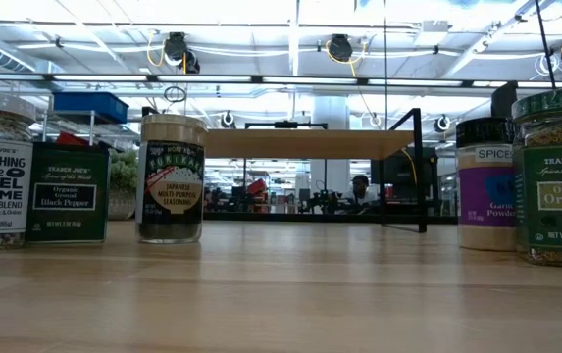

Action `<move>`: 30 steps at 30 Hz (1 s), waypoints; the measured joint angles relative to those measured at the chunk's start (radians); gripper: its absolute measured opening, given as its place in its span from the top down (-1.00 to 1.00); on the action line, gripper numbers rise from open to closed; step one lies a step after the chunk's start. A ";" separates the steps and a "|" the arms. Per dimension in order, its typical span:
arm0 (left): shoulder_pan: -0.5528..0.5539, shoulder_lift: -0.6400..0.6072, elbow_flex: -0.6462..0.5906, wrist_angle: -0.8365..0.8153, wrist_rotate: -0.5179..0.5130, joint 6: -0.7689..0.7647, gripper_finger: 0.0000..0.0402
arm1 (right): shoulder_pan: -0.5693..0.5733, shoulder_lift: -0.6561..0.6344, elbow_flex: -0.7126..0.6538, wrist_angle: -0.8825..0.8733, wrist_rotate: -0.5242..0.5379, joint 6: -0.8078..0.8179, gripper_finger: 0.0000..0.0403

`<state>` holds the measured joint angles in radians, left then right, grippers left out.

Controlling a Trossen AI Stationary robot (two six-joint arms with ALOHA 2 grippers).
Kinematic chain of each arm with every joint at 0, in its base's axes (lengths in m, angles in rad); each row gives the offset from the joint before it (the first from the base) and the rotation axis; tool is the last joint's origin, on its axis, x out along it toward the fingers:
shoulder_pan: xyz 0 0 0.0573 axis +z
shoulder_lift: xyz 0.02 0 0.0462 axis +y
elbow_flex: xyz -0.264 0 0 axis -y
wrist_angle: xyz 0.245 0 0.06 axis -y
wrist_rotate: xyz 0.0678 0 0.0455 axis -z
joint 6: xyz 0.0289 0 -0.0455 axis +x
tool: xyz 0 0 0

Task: Shelf spices
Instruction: Put the red seasoning can on the shelf

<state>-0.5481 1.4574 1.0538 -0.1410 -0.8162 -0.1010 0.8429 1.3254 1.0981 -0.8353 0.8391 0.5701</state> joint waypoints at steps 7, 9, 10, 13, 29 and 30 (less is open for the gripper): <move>0.010 0.000 0.000 -0.004 0.000 0.005 0.92 | 0.003 -0.030 0.000 -0.070 -0.104 0.048 0.99; 0.011 0.000 0.000 -0.013 0.002 -0.015 0.92 | 0.004 -0.044 0.000 -0.078 -0.180 0.087 0.99; 0.011 0.000 0.000 -0.025 0.008 -0.034 0.92 | 0.007 -0.050 0.000 -0.079 -0.212 0.111 0.99; 0.011 0.000 0.000 -0.051 0.022 -0.050 0.92 | 0.028 -0.056 0.000 -0.088 -0.255 0.185 0.99; -0.012 0.000 -0.001 -0.051 0.026 -0.096 0.92 | 0.089 -0.056 0.000 -0.177 -0.318 0.504 0.99; -0.012 0.000 -0.001 -0.051 0.027 -0.096 0.92 | 0.089 -0.056 0.000 -0.186 -0.327 0.517 0.99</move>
<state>-0.5606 1.4578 1.0531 -0.1921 -0.7895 -0.1974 0.9314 1.2694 1.0981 -1.0209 0.5125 1.0871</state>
